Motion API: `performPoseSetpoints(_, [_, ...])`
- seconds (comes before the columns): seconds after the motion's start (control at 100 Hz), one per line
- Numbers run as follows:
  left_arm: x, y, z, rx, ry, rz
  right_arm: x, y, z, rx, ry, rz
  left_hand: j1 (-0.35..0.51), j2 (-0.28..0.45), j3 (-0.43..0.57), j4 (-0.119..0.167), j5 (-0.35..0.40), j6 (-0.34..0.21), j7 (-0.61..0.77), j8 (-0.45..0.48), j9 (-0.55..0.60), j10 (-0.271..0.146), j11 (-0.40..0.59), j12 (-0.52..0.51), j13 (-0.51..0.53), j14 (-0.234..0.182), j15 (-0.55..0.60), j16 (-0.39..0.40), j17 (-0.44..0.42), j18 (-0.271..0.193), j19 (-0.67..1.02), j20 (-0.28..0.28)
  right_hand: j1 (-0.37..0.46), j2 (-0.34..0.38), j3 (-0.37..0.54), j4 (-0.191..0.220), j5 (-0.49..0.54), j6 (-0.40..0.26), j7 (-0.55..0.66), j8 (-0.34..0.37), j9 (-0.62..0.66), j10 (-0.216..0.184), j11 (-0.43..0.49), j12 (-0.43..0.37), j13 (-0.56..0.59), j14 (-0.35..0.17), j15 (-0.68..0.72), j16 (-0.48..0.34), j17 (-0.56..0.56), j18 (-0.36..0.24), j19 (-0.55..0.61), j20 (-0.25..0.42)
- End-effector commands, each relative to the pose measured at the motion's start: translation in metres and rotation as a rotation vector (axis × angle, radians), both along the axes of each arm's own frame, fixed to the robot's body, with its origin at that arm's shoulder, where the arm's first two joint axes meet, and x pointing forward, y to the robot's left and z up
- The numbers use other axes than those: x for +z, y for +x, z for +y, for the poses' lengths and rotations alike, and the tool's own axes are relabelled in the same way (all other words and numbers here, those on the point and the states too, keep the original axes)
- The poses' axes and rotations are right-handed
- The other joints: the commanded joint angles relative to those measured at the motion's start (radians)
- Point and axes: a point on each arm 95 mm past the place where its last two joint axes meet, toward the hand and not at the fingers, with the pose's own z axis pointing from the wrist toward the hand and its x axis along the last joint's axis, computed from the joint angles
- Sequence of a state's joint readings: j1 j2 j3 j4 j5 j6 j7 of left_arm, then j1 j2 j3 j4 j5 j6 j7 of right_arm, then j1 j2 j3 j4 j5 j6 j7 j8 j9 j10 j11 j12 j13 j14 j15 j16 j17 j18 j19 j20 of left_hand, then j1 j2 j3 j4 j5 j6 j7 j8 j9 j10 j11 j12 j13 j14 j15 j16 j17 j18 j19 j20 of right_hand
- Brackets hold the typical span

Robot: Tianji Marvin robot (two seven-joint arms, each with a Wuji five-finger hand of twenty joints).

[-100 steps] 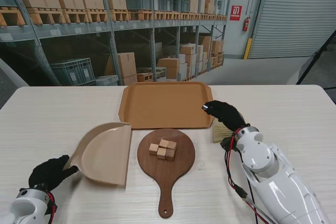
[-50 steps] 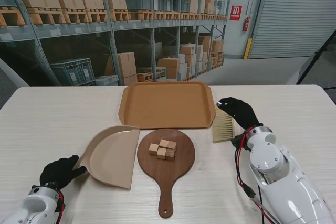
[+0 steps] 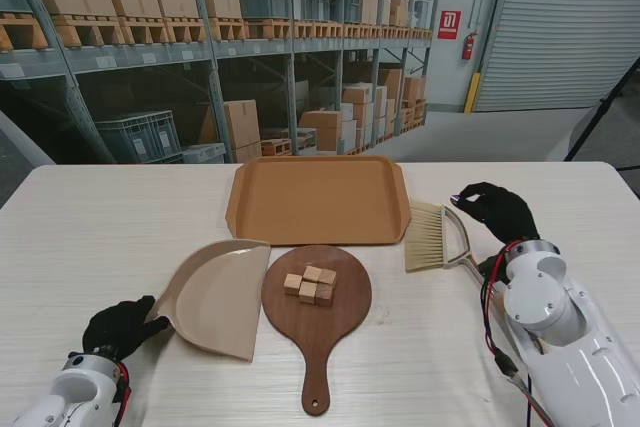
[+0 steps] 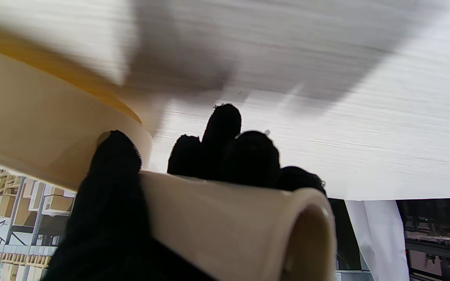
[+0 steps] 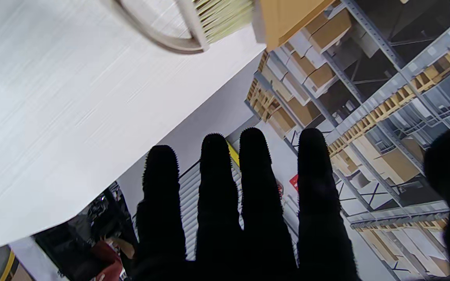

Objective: Sweep wood blocks off a wooden cutting board into a dustpan and pour them into a container

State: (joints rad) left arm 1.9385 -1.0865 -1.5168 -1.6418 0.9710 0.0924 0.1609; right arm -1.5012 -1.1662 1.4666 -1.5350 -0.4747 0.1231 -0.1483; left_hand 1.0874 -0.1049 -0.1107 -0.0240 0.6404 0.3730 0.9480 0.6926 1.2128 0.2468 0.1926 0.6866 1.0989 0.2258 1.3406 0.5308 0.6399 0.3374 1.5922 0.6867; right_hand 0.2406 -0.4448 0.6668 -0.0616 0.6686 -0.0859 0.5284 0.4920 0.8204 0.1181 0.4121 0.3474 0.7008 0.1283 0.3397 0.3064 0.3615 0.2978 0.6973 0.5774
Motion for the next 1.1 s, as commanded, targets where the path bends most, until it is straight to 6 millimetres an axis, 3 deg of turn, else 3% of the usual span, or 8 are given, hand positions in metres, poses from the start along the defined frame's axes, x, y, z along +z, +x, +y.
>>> performPoseSetpoints(0.0, [0.0,0.0,-0.003,0.003,-0.008,0.013,-0.001,-0.004,-0.01,-0.01,-0.028,0.024,0.151,0.163,0.091,0.008,0.096,0.05,0.084,0.016,0.067,-0.309,1.221,0.018,0.091,-0.22,0.065,0.011,-0.02,-0.048,0.023,0.01,0.037,-0.045,0.016,0.015,0.019,0.014,-0.016,0.01,-0.003,0.016,0.012,0.009,0.023,0.004,0.024,0.015,0.004,0.023,0.04,0.009])
performPoseSetpoints(0.27, [-0.002,0.001,-0.005,0.011,-0.02,0.026,-0.006,-0.015,-0.044,0.001,-0.331,0.105,0.149,0.162,0.092,0.008,0.1,0.048,0.084,0.014,0.069,-0.312,1.22,0.017,0.092,-0.221,0.064,0.01,-0.017,-0.047,0.023,0.008,0.048,-0.163,0.079,0.0,0.048,0.038,-0.012,0.024,0.004,0.006,0.02,0.013,0.064,0.0,0.043,0.024,0.041,0.016,0.091,0.002])
performPoseSetpoints(0.35, [-0.003,0.001,-0.006,0.015,-0.021,0.027,-0.011,-0.019,-0.051,0.016,-0.394,0.119,0.148,0.162,0.092,0.008,0.1,0.048,0.084,0.014,0.069,-0.312,1.22,0.017,0.092,-0.221,0.064,0.01,-0.017,-0.047,0.023,0.008,0.072,-0.194,0.079,-0.009,0.081,0.062,-0.001,0.037,0.025,0.006,0.05,0.026,0.101,0.008,0.074,0.036,0.098,-0.014,0.175,-0.002])
performPoseSetpoints(0.41, [-0.003,0.001,-0.006,0.018,-0.023,0.028,-0.016,-0.022,-0.056,0.03,-0.437,0.133,0.149,0.162,0.093,0.008,0.1,0.048,0.084,0.014,0.069,-0.312,1.22,0.017,0.092,-0.221,0.064,0.01,-0.017,-0.047,0.023,0.007,0.084,-0.21,0.076,-0.012,0.093,0.063,0.001,0.044,0.032,0.004,0.06,0.03,0.115,0.006,0.086,0.039,0.11,-0.026,0.212,-0.013])
performPoseSetpoints(0.44, [-0.003,0.001,-0.006,0.018,-0.023,0.029,-0.018,-0.023,-0.058,0.036,-0.461,0.14,0.149,0.161,0.093,0.008,0.099,0.048,0.084,0.013,0.069,-0.312,1.22,0.017,0.092,-0.221,0.064,0.01,-0.017,-0.047,0.024,0.007,0.091,-0.219,0.075,-0.015,0.104,0.065,0.004,0.061,0.038,0.0,0.07,0.032,0.124,0.004,0.095,0.037,0.11,-0.029,0.25,-0.065])
performPoseSetpoints(0.52, [-0.004,0.001,-0.007,0.02,-0.026,0.033,-0.024,-0.027,-0.064,0.052,-0.522,0.156,0.148,0.162,0.092,0.008,0.1,0.047,0.085,0.013,0.069,-0.312,1.22,0.017,0.092,-0.221,0.064,0.01,-0.017,-0.047,0.024,0.007,0.096,-0.236,0.078,-0.018,0.118,0.067,0.011,0.067,0.052,-0.005,0.089,0.041,0.143,-0.001,0.109,0.043,0.123,-0.04,0.273,-0.072])
performPoseSetpoints(0.82, [-0.006,0.001,-0.008,0.028,-0.031,0.038,-0.045,-0.036,-0.072,0.097,-0.615,0.213,0.147,0.164,0.092,0.008,0.097,0.046,0.084,0.013,0.069,-0.312,1.22,0.018,0.092,-0.221,0.064,0.009,-0.017,-0.047,0.024,0.006,0.057,-0.294,0.173,-0.044,0.142,0.073,0.046,0.096,0.081,-0.02,0.147,0.071,0.179,-0.015,0.159,0.064,0.148,-0.07,0.324,-0.099])
performPoseSetpoints(1.09, [-0.007,0.001,-0.008,0.031,-0.032,0.04,-0.067,-0.046,-0.07,0.141,-0.628,0.272,0.146,0.165,0.092,0.008,0.097,0.045,0.084,0.012,0.069,-0.312,1.22,0.018,0.092,-0.22,0.064,0.009,-0.018,-0.047,0.025,0.005,0.042,-0.288,0.185,-0.05,0.138,0.069,0.071,0.12,0.079,-0.026,0.191,0.096,0.176,-0.019,0.203,0.083,0.144,-0.077,0.344,-0.098])
